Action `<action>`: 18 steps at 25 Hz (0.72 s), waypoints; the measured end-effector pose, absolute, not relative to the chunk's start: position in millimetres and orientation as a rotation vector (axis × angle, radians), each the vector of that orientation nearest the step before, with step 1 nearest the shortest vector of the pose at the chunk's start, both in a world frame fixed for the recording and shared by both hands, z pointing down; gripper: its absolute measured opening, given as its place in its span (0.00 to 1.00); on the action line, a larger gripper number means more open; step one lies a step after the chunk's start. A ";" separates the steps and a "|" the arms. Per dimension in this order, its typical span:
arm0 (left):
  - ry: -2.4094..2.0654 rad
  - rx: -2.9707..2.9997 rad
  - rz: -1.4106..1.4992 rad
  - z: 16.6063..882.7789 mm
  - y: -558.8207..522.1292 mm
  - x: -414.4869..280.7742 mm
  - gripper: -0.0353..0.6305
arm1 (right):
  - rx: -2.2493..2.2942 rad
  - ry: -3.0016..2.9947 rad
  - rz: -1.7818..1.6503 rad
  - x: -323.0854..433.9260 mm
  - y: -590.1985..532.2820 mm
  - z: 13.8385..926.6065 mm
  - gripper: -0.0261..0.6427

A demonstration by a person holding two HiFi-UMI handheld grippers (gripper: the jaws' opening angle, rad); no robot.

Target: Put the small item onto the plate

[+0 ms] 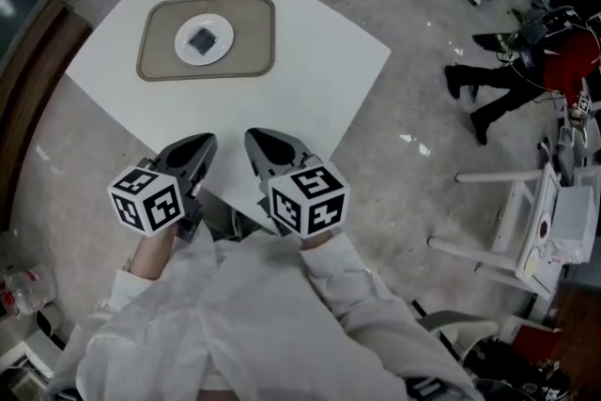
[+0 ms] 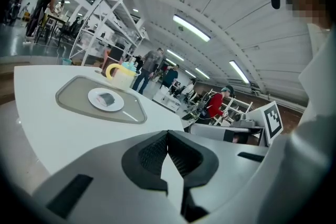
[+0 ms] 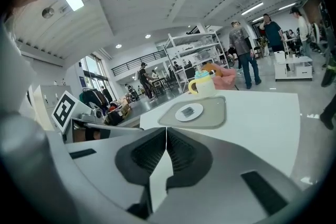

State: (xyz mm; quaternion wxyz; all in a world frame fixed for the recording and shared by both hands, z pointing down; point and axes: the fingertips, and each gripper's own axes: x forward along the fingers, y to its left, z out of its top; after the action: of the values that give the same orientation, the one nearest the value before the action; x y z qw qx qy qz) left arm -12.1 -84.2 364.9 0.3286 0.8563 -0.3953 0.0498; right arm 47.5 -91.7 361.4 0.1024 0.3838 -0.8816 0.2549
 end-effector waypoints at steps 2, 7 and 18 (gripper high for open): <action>-1.034 2.247 0.134 363.6 -81.9 -11.6 0.07 | 1.132 -2.606 0.740 47.1 -90.0 359.4 0.06; -1.023 2.265 0.143 361.4 -78.2 -10.3 0.07 | 1.137 -2.611 0.714 44.8 -87.0 355.8 0.06; -0.960 2.319 0.223 348.7 -72.0 -8.4 0.07 | 1.193 -2.595 0.691 34.5 -81.2 341.6 0.06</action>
State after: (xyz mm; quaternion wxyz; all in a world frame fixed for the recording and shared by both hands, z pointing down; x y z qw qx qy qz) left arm -8.4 -72.0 348.7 0.3060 0.8762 -0.3628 0.0842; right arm 34.5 -81.2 341.6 0.1014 0.4039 -0.8785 0.2340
